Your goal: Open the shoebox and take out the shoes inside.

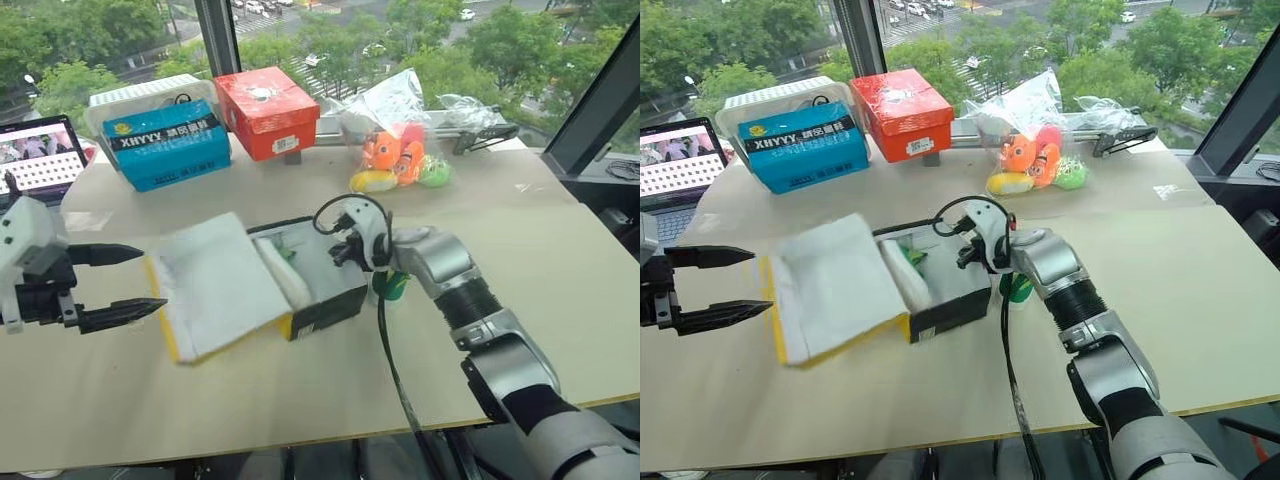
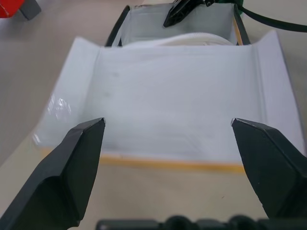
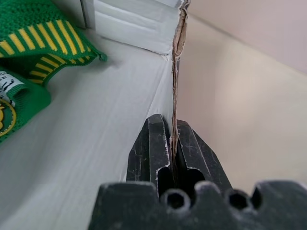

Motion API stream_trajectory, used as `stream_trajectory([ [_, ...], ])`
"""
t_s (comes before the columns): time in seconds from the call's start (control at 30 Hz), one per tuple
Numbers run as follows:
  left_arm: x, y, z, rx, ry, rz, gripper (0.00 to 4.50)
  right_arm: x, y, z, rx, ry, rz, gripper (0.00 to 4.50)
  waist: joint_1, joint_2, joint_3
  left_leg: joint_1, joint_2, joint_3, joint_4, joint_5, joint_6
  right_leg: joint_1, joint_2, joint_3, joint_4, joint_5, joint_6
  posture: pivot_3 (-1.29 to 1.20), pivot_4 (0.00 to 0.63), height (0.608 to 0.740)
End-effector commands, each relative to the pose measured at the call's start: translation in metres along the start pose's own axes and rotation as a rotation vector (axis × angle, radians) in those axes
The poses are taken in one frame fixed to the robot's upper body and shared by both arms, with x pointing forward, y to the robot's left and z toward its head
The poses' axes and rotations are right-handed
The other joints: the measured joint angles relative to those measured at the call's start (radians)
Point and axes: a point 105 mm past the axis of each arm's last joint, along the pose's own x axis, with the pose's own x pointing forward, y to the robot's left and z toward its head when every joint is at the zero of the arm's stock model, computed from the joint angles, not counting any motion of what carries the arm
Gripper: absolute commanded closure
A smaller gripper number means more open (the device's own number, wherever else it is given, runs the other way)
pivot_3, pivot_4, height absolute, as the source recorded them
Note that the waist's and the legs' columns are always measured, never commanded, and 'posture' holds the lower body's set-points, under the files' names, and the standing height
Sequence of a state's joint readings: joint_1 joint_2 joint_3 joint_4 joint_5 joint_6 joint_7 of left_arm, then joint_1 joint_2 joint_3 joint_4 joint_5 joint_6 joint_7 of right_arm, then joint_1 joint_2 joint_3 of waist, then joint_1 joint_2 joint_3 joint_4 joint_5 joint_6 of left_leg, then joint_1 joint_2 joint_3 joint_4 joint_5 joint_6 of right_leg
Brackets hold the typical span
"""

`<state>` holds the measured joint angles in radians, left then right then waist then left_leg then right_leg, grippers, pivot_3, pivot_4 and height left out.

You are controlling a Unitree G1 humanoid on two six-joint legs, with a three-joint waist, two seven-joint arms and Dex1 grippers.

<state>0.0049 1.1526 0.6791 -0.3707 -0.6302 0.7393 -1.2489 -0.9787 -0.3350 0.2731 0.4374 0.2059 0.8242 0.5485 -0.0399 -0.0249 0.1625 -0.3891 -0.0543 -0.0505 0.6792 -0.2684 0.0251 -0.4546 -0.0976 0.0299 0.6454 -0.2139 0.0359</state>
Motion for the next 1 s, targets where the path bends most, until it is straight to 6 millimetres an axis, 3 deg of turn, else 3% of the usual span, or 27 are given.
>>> stream_trajectory([
  [0.03,0.0,0.003,0.008,0.046,-0.009,-0.002,0.0,-0.014,-0.03,-0.001,0.015,-0.004,-0.132,3.57,0.002,0.0,0.0,0.0,0.0,0.0,0.0,0.0,0.0,0.0,0.0,0.0,0.0,0.0,0.0,0.0,0.15,0.739],
  [0.13,0.002,0.005,0.01,0.051,-0.012,-0.011,0.0,-0.021,-0.031,0.009,0.048,-0.042,-0.143,2.68,-0.002,0.0,0.0,-0.001,0.0,0.0,0.0,0.0,0.0,-0.001,0.0,0.0,0.0,0.0,0.0,0.0,0.15,0.739],
  [0.37,0.006,0.008,0.011,0.06,-0.015,-0.025,0.0,-0.047,-0.03,0.059,0.074,-0.181,-0.164,0.22,-0.01,0.0,0.0,-0.002,0.0,0.0,-0.001,0.0,0.0,-0.002,0.001,0.0,0.001,0.0,0.0,0.0,0.15,0.739],
  [0.6,0.009,0.01,0.012,0.066,-0.02,-0.034,0.0,-0.073,-0.004,0.109,0.178,-0.302,-0.04,0.22,-0.014,0.0,0.0,-0.003,0.001,0.0,-0.001,0.0,0.001,-0.003,0.001,0.0,0.002,0.0,0.0,0.0,0.15,0.739],
  [0.73,0.01,0.01,0.012,0.069,-0.018,-0.036,0.0,-0.082,0.032,0.126,0.218,-0.303,0.12,0.22,-0.015,0.0,0.0,-0.003,0.001,0.0,-0.001,-0.001,0.001,-0.003,0.001,0.0,0.002,0.0,0.0,0.0,0.15,0.739],
  [0.83,0.011,0.011,0.012,0.072,-0.02,-0.039,0.0,-0.078,0.08,0.122,0.252,-0.243,0.328,0.22,-0.019,0.0,0.0,-0.003,0.001,0.0,-0.002,-0.001,0.001,-0.003,0.001,0.0,0.002,0.0,0.0,0.0,0.15,0.739],
  [0.93,0.012,0.01,0.013,0.077,-0.02,-0.043,0.0,-0.055,0.089,0.09,0.23,-0.138,0.302,0.22,-0.024,0.0,0.0,-0.003,0.001,0.0,-0.002,-0.001,0.001,-0.003,0.001,0.0,0.003,0.0,0.0,0.0,0.15,0.739],
  [1.0,0.011,0.009,0.012,0.078,-0.018,-0.043,0.0,-0.049,0.09,0.08,0.204,-0.115,0.278,0.22,-0.021,0.0,0.0,-0.003,0.001,0.0,-0.001,-0.001,0.001,-0.002,0.001,0.0,0.002,0.0,0.0,0.0,0.15,0.739],
])
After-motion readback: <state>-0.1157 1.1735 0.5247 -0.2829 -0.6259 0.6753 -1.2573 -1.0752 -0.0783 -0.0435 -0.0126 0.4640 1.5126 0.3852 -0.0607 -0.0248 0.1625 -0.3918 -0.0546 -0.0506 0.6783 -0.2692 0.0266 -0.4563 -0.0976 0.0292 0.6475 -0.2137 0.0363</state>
